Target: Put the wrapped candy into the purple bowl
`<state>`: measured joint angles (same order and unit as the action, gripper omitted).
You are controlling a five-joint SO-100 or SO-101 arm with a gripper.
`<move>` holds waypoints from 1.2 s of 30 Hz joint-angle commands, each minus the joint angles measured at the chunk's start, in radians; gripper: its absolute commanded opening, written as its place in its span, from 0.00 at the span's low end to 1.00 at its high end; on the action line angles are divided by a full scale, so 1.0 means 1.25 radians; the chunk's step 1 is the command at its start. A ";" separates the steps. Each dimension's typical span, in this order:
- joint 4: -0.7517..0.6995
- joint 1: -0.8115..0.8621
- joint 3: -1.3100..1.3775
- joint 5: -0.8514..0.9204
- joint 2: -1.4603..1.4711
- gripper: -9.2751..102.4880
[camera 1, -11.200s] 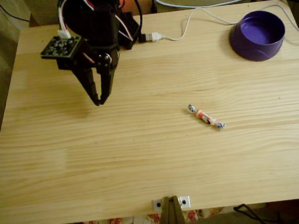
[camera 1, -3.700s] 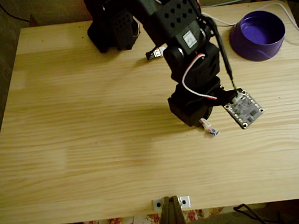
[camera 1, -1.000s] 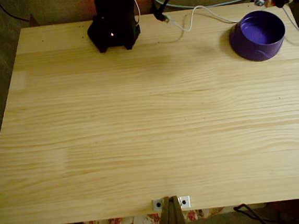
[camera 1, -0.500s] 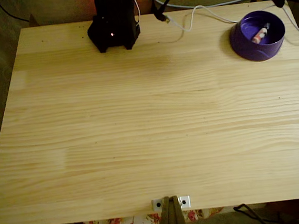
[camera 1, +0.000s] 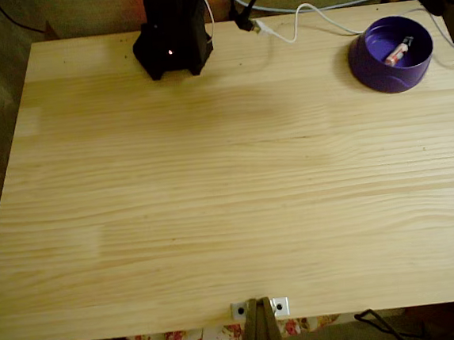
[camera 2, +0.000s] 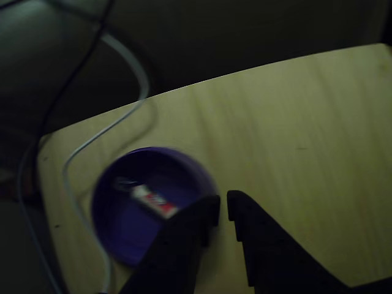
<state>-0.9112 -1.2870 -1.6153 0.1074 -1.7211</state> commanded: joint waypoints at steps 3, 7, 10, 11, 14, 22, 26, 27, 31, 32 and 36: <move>-0.069 0.172 0.033 0.048 -0.188 0.09; -0.087 0.324 -0.025 0.101 -0.285 0.09; -0.087 0.460 -0.087 0.125 -0.358 0.09; -0.090 0.506 -0.102 0.123 -0.379 0.09; -0.107 0.645 -0.147 0.099 -0.430 0.09; -0.005 1.052 -0.369 0.090 -0.577 0.08; 0.027 1.155 -0.490 0.090 -0.637 0.08; 0.032 1.162 -0.524 0.090 -0.657 0.08; 0.058 1.152 -0.669 0.080 -0.766 0.08; 0.059 1.149 -0.701 0.072 -0.794 0.08; 0.048 1.144 -0.819 0.049 -0.891 0.09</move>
<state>-0.8606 0.1488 -2.5756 0.1825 -2.7336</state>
